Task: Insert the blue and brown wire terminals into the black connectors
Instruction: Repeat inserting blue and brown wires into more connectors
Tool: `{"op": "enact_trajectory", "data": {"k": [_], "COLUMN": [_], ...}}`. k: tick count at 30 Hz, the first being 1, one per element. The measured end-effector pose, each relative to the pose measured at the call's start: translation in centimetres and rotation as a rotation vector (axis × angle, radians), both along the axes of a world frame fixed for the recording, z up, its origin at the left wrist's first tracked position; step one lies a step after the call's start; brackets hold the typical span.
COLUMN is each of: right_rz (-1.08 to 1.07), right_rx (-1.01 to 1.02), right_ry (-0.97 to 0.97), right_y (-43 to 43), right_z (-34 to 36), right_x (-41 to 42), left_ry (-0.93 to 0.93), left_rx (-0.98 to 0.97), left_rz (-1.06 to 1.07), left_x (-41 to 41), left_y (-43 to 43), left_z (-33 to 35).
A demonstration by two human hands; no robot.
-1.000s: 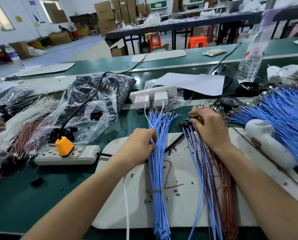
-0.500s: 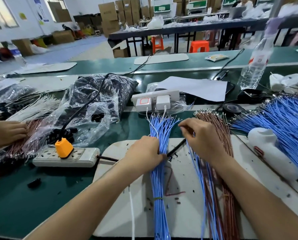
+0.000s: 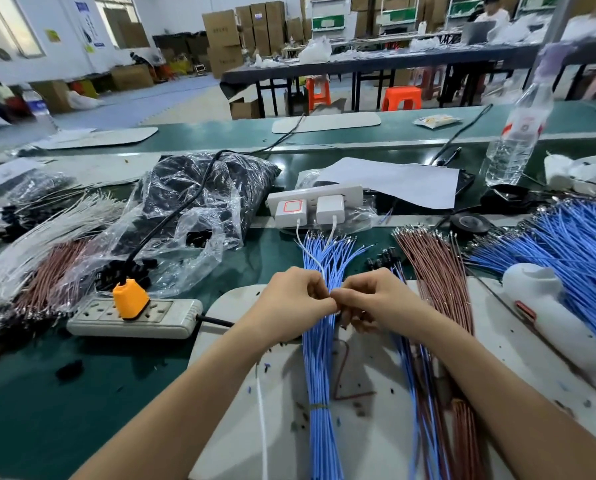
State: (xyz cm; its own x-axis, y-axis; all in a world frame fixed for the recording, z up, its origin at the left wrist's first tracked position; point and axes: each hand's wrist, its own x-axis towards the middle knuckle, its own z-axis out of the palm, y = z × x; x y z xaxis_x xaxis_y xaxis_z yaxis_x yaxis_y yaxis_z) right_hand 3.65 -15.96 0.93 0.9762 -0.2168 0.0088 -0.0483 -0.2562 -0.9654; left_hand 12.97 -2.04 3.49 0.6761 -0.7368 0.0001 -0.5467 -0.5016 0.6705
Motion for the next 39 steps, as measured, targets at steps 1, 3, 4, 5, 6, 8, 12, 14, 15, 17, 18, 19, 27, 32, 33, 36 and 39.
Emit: {"op": "enact_trajectory", "data": {"k": [1, 3, 4, 5, 6, 8, 12, 14, 15, 17, 18, 19, 27, 32, 33, 36, 39], "right_rz": [0.002, 0.001, 0.000, 0.000, -0.004, -0.038, -0.145, -0.234, -0.295, -0.436, -0.515, -0.592, -0.706, -0.721, -0.709, -0.667, -0.621], "right_rx": [0.019, 0.059, 0.090, 0.119, 0.133, 0.103, 0.127, 0.277, 0.369, 0.549, 0.619, 0.671, 0.644, 0.613, 0.595, 0.581, 0.619], "right_ry": [0.002, 0.000, -0.005, -0.012, -0.019, -0.034, -0.100, -0.187, -0.240, -0.349, -0.401, -0.446, -0.488, -0.441, -0.414, -0.350, -0.364], "right_y": [0.1, 0.1, 0.1, 0.0, 0.0, 0.0, 0.1, -0.3, -0.6, -1.7, -2.4, -3.1, -4.7, -3.9, -3.8, -3.3, -3.3], "right_z": [0.1, 0.2, 0.2, 0.3, 0.2, 0.2, 0.1, 0.3, 0.5, 0.6, 0.6, 0.5, -0.2, 0.1, 0.2, 0.0, 0.0], "right_x": [0.0, 0.0, -0.1, -0.1, -0.1, -0.1, 0.0, 0.1, 0.2, 0.1, 0.0, -0.1, 0.1, 0.0, 0.1, 0.1, 0.0], "left_ry": [-0.014, -0.035, -0.040, -0.039, -0.030, 0.007, -0.052, -0.098, -0.107, -0.090, -0.059, -0.022, -0.395, -0.344, -0.317, -0.249, -0.227], "left_rx": [-0.011, -0.055, -0.079, -0.099, -0.113, -0.112, 0.023, 0.066, 0.079, 0.086, 0.085, 0.086, 0.045, 0.290, 0.316, 0.361, 0.317], "left_rz": [-0.003, -0.018, -0.027, -0.033, -0.036, -0.049, -0.154, -0.223, -0.247, -0.270, -0.271, -0.267, 0.296, 0.498, 0.499, 0.464, 0.428], "left_x": [-0.3, -0.9, -1.1, -1.4, -1.5, -1.7, -2.0, -2.1, -2.1, -2.2, -2.2, -2.3, 7.1, 14.0, 14.7, 15.6, 16.1], "left_y": [0.0, 0.0, 0.0, 0.0, 0.1, 0.3, 0.9, 1.1, 1.1, 1.2, 1.3, 1.5, 6.1, 7.5, 7.1, 5.3, 3.5], "left_z": [0.1, 0.2, 0.2, 0.2, 0.2, 0.0, -0.4, -0.4, -0.3, -0.1, 0.0, 0.0, 3.9, 2.6, 2.3, 1.3, 0.1]}}
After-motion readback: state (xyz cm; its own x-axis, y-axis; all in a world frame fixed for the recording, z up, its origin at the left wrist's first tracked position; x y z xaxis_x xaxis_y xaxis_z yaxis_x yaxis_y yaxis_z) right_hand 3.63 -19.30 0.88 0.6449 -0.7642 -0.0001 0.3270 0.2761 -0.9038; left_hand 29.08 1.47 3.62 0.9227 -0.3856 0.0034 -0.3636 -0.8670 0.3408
